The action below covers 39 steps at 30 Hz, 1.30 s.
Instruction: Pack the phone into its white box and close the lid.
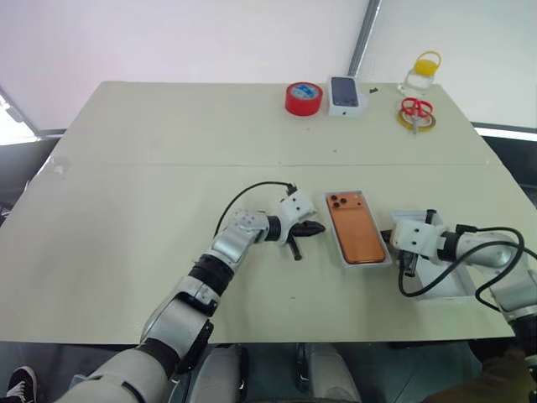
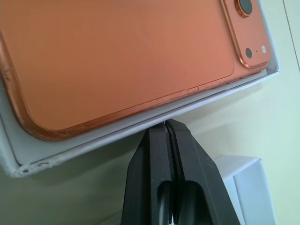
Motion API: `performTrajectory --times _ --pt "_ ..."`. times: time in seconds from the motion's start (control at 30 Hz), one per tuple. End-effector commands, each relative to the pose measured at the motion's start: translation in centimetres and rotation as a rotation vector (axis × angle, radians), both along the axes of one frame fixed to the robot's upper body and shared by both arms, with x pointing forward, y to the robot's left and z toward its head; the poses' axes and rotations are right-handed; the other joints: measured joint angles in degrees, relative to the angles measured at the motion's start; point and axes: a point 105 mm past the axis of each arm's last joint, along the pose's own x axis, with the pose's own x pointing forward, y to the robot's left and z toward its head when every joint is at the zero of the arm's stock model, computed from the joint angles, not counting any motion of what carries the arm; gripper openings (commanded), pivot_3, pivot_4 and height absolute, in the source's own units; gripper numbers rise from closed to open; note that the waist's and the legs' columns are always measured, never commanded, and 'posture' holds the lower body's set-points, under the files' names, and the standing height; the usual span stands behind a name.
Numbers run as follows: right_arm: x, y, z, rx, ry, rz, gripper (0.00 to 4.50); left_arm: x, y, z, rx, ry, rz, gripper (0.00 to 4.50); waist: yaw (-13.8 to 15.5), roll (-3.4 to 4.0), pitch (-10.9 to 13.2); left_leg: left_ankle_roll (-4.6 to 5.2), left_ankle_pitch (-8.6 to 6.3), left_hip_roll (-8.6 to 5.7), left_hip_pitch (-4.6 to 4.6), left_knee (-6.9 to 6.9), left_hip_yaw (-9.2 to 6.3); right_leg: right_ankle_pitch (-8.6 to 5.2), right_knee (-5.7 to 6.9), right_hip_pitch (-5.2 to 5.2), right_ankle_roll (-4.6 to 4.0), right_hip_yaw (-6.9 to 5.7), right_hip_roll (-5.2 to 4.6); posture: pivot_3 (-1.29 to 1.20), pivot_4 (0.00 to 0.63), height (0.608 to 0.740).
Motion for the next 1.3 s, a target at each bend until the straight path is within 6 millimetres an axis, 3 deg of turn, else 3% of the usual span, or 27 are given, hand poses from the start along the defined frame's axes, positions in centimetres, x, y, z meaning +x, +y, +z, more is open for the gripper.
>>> performTrajectory --times 0.03,0.2,0.27,0.57,0.63,0.73,0.83,0.9,0.93,1.03,1.17,1.3 --pt "0.0 -1.1 2.3 0.017 -0.055 -0.026 0.03 0.7 1.1 2.3 -0.060 -0.048 0.033 0.00 0.01 0.00 0.00 0.00 0.00 0.00 0.00 0.00 0.00 0.00 0.01 0.00 0.00 0.00 0.00 0.00 0.150 0.740" --pt "0.2 -2.5 1.5 -0.038 -0.069 -0.062 0.03 1.0 3.6 4.2 -0.129 -0.085 0.080 0.00 -0.02 0.01 0.00 0.00 0.00 0.03 0.02 0.00 0.01 0.00 0.01 0.01 0.00 0.00 0.00 0.00 0.150 0.740" --pt "-0.7 -2.8 0.7 -0.046 -0.009 -0.054 0.03 0.8 5.1 4.7 -0.136 -0.094 0.085 0.00 -0.03 0.04 -0.02 0.00 0.00 0.04 0.02 0.00 0.00 0.00 0.02 0.00 0.00 0.00 0.00 0.00 0.150 0.740" --pt "-2.2 -6.0 2.0 -0.093 0.012 -0.092 0.03 -0.1 9.5 5.7 -0.159 -0.106 0.125 0.00 -0.03 0.05 -0.03 0.01 0.00 0.01 0.06 0.04 0.00 -0.02 0.04 0.07 -0.03 0.02 -0.01 0.00 0.150 0.740" --pt "-2.1 -5.8 2.6 0.008 0.046 -0.126 0.03 -0.5 10.2 5.8 -0.159 -0.075 0.107 0.00 -0.04 0.05 -0.03 0.01 0.00 0.03 0.10 0.03 0.02 -0.02 0.05 0.09 -0.03 0.02 0.00 0.00 0.150 0.740" --pt "-1.1 -4.4 4.6 0.210 0.021 -0.176 0.84 -1.0 11.2 6.7 -0.184 -0.090 0.080 0.79 -0.20 0.04 -0.02 0.01 0.00 0.08 0.11 0.03 0.02 -0.02 0.04 0.09 -0.04 0.02 0.01 0.00 0.150 0.740" --pt "-0.9 -3.2 6.1 0.291 -0.026 -0.218 2.38 -2.2 12.6 7.8 -0.204 -0.107 0.026 2.38 -0.13 0.08 -0.02 0.00 -0.01 0.14 0.12 0.02 0.01 -0.02 0.07 0.08 -0.04 0.01 0.03 0.00 0.150 0.740" --pt "-0.8 -4.0 6.1 0.346 -0.001 -0.338 3.43 -3.0 13.4 8.3 -0.202 -0.143 0.004 3.45 -0.04 0.13 -0.03 0.00 -0.02 0.18 0.12 0.01 0.01 -0.02 0.08 0.07 -0.04 0.00 0.05 0.00 0.150 0.740" --pt "-0.9 -4.4 5.8 0.382 0.027 -0.405 3.44 -3.5 13.8 8.4 -0.197 -0.169 -0.014 3.87 0.00 0.12 -0.03 0.00 -0.02 0.18 0.11 0.01 0.01 -0.05 0.08 0.06 -0.10 0.00 0.05 0.00 0.150 0.740" --pt "-1.4 -4.6 5.2 0.392 0.049 -0.531 3.44 -4.4 15.0 8.3 -0.169 -0.272 -0.027 3.87 0.34 0.12 -0.03 0.00 -0.02 0.15 0.10 0.01 0.00 -0.11 0.05 0.08 -0.21 0.00 0.00 0.00 0.150 0.740" --pt "-2.5 -5.3 5.1 0.439 0.111 -0.669 3.44 -5.1 16.0 7.5 -0.167 -0.299 -0.041 3.87 0.29 0.15 -0.04 0.00 -0.02 0.13 0.09 0.02 0.04 -0.11 0.01 0.08 -0.23 0.02 -0.04 0.00 0.150 0.740" --pt "-4.2 -4.5 3.9 0.415 0.227 -0.725 3.44 -5.7 16.7 6.7 -0.173 -0.279 -0.087 3.87 0.17 0.15 -0.04 0.02 -0.03 0.16 0.08 0.02 0.02 -0.11 0.01 0.07 -0.22 -0.01 -0.01 0.00 0.150 0.740"
